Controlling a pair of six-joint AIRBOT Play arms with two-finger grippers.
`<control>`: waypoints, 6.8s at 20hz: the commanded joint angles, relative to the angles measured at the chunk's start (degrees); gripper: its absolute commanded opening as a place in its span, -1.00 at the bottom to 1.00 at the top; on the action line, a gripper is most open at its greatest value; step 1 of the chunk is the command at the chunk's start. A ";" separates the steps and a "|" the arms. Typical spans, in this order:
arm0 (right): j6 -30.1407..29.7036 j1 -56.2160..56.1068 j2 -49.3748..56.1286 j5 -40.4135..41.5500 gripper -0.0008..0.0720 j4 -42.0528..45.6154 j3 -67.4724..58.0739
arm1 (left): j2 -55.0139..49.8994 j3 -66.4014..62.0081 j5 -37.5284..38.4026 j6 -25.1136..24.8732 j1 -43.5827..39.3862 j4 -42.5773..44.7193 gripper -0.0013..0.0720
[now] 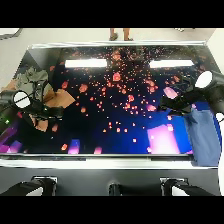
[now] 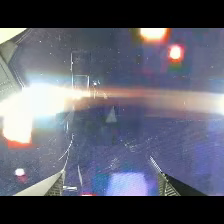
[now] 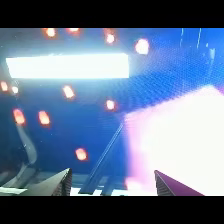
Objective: Fold the shirts.
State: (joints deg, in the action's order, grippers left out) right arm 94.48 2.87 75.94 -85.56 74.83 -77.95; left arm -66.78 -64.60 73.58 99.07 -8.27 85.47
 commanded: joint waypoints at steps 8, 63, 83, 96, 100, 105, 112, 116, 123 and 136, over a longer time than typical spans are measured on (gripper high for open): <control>-0.02 -0.02 0.04 0.00 0.68 -0.02 0.02 | 0.04 0.02 -0.02 0.02 0.00 0.00 0.84; -0.42 0.09 0.11 10.01 0.88 -0.50 0.02 | -32.98 -26.67 3.39 -7.72 27.47 -9.46 -0.89; -3.82 0.09 -13.20 5.14 0.88 6.51 -0.55 | -7.65 -34.80 -8.61 -8.04 -24.13 -14.82 -0.89; -3.19 0.09 -13.29 -1.68 0.85 7.04 0.72 | -29.92 -37.13 4.72 -12.33 -31.08 -8.76 0.95; -5.70 0.09 -8.33 -0.55 0.84 -0.74 10.29 | -26.49 -36.76 7.89 -7.67 -14.43 -6.62 0.95; -9.53 0.09 -5.84 2.80 0.84 -11.69 22.64 | -26.53 -22.67 2.99 -4.94 0.90 -16.57 0.95; -13.33 0.09 -5.60 3.96 0.86 -15.96 26.21 | -31.89 -13.46 -6.34 -5.22 1.44 -23.10 0.95; -15.52 0.09 -5.60 5.31 0.95 -19.30 26.40 | -34.58 -13.49 -11.80 -5.22 -1.20 -26.73 0.95; -16.31 -0.76 -0.87 6.67 0.95 -23.78 26.51 | -34.75 -13.49 -18.45 -5.16 -2.62 -32.41 -0.28; -15.17 -3.39 -8.61 15.50 -0.85 -6.93 3.34 | -12.76 -28.00 -17.77 -14.64 1.11 -23.61 -0.89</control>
State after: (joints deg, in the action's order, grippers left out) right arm 78.89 -3.20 73.56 -72.90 59.40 -64.23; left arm -87.44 -85.97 56.16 86.17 -9.15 56.75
